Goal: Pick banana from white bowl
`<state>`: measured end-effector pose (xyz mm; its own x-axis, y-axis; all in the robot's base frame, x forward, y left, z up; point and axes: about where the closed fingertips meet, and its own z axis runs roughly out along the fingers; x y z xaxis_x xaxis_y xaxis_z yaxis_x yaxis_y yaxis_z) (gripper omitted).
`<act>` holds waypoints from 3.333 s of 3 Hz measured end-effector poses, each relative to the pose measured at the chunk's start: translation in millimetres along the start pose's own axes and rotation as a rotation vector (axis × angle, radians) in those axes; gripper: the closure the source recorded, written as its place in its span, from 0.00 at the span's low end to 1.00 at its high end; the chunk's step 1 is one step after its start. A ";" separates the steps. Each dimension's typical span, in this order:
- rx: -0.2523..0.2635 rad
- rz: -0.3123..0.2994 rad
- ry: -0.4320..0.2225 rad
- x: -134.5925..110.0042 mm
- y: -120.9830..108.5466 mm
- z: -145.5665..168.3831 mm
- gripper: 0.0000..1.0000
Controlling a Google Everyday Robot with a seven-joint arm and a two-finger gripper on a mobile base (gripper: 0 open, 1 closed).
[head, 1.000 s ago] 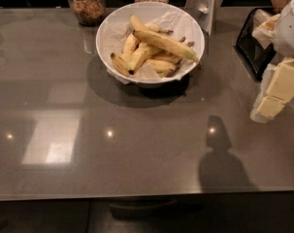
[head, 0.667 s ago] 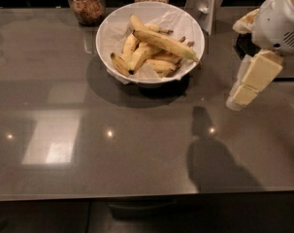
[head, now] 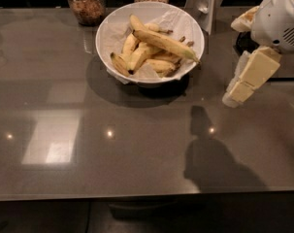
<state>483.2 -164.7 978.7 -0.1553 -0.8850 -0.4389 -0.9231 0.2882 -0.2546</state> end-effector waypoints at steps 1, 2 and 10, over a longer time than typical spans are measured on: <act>-0.017 0.024 -0.090 -10.3 -5.2 9.2 0.00; -0.029 0.030 -0.209 -21.3 -16.2 23.0 0.00; 0.077 -0.114 -0.476 -106.4 -105.1 111.7 0.44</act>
Offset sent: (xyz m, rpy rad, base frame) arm 0.0479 0.0271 -0.0100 0.3324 -0.0591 0.0670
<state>636.0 -60.0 956.0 0.1396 -0.6525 -0.7448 -0.8936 0.2411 -0.3786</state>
